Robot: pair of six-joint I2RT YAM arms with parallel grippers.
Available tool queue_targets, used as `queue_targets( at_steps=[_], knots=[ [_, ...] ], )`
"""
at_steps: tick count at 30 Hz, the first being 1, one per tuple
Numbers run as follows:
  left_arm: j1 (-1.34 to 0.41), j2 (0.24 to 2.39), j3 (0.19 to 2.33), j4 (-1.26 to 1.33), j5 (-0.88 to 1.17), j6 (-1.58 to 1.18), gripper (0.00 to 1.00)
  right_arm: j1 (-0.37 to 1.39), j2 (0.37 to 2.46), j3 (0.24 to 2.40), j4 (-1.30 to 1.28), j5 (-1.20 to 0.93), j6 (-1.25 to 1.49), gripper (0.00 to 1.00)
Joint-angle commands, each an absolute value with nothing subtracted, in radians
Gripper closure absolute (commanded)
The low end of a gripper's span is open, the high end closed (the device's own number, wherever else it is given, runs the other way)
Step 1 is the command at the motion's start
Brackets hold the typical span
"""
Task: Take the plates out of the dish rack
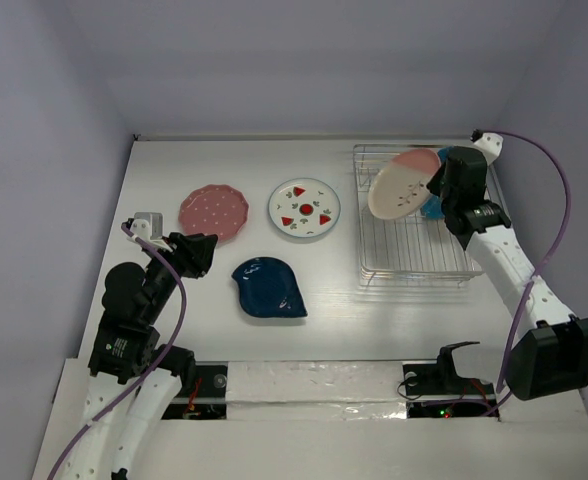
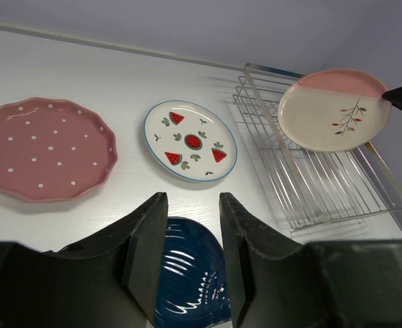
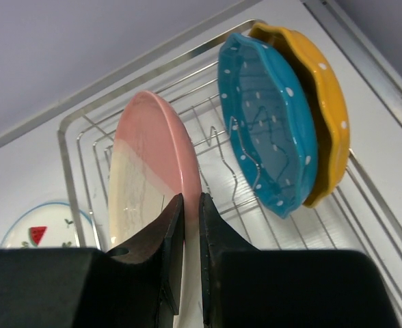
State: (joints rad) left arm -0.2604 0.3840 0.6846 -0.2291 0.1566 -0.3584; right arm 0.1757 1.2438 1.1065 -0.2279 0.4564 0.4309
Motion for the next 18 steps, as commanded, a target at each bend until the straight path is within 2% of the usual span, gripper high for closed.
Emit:
queue_targets(
  at_steps=[1, 5, 10, 18],
  knots=[
    [-0.264, 0.394, 0.696, -0.189, 0.158, -0.365, 0.66, 0.169, 1.169, 1.132, -0.021, 0.425, 0.518, 1.0],
    [-0.264, 0.394, 0.696, -0.189, 0.161, -0.364, 0.66, 0.169, 1.132, 1.163, -0.041, 0.416, 0.509, 1.0],
    [-0.264, 0.393, 0.695, -0.189, 0.164, -0.365, 0.66, 0.169, 1.163, 1.167, -0.011, 0.215, 0.549, 1.0],
    [-0.255, 0.399, 0.695, -0.186, 0.164, -0.365, 0.66, 0.202, 1.227, 1.192, 0.1, 0.101, 0.635, 1.0]
  ],
)
